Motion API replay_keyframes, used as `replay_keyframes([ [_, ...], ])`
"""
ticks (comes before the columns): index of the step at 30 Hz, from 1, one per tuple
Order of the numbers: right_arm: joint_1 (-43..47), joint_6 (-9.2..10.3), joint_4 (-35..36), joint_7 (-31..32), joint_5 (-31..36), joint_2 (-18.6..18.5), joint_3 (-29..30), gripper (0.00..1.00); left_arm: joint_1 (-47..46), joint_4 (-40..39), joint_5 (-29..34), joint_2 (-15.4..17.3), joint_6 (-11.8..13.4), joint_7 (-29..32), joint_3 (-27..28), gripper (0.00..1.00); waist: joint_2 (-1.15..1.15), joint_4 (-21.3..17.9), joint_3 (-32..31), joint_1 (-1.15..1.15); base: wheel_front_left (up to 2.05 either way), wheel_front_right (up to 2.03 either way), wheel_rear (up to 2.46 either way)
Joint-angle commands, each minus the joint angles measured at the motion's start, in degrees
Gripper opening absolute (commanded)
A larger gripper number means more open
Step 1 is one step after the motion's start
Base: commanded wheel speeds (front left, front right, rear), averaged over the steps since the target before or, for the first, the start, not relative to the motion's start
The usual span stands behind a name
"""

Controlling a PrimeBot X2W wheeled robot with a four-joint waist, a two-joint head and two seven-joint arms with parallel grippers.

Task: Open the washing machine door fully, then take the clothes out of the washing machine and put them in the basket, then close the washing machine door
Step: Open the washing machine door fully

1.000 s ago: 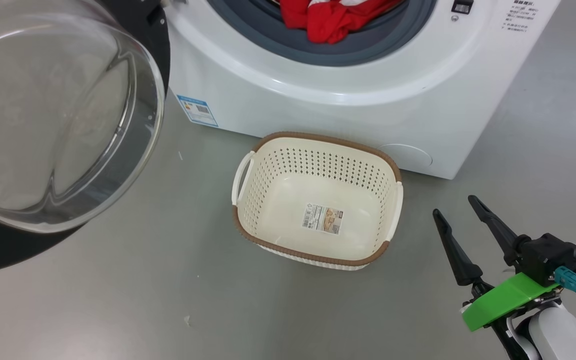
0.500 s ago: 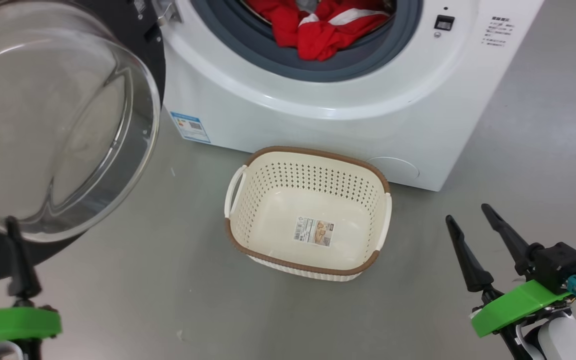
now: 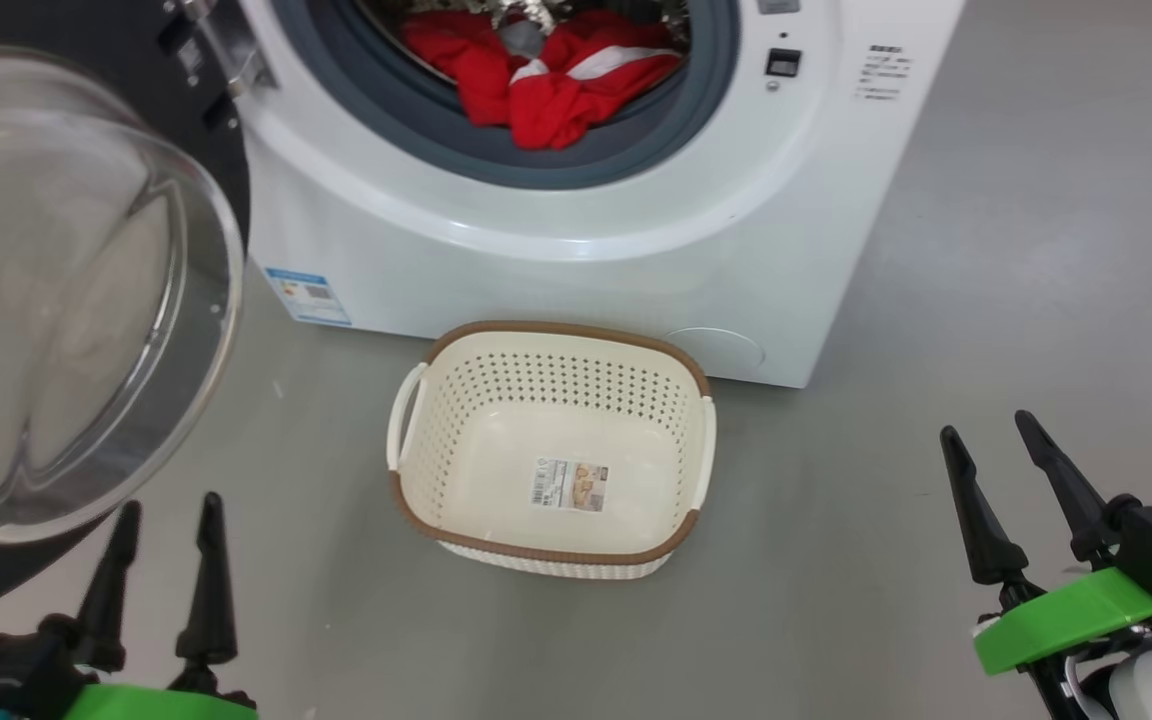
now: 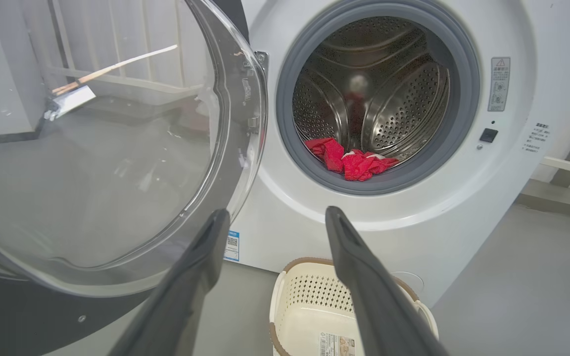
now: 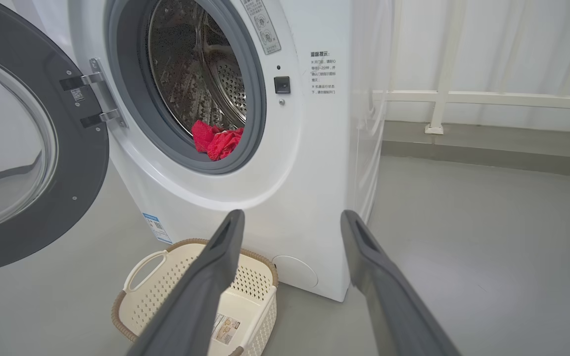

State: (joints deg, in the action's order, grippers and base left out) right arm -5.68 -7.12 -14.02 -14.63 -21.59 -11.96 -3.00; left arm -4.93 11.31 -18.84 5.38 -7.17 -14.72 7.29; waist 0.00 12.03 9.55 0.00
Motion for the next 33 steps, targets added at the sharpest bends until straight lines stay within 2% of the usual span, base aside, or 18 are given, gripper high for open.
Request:
replay_keyframes([
  [1, 1.0, -0.36, 1.6, -0.4, -0.1, -0.3, -0.7, 1.0, 0.0, -1.7, -0.5, 2.0, -0.3, -0.3, 1.1, 1.0, 0.0, -1.5, -0.5, 0.0, 0.0, 0.0, 0.0],
  [18, 2.1, -0.36, 2.5, -0.4, 0.0, 2.0, 2.2, 1.0, 1.4, -3.6, -2.0, 3.9, -0.3, -0.3, -5.8, 1.0, 0.0, -10.8, -0.1, 0.0, 0.0, 0.0, 0.0],
  [28, 3.0, -0.36, 2.8, -0.4, 0.0, 2.8, 3.0, 1.0, 2.6, -3.5, -2.1, 4.4, -0.3, -0.3, -6.4, 1.0, 0.0, -14.8, -0.5, 0.0, 0.0, 0.0, 0.0],
  [33, 3.2, -0.36, 2.9, -0.4, 0.0, 2.9, 3.4, 1.0, 2.5, -3.6, -2.1, 4.5, -0.3, -0.3, -6.2, 1.0, 0.0, -15.4, -0.5, 0.0, 0.0, 0.0, 0.0],
])
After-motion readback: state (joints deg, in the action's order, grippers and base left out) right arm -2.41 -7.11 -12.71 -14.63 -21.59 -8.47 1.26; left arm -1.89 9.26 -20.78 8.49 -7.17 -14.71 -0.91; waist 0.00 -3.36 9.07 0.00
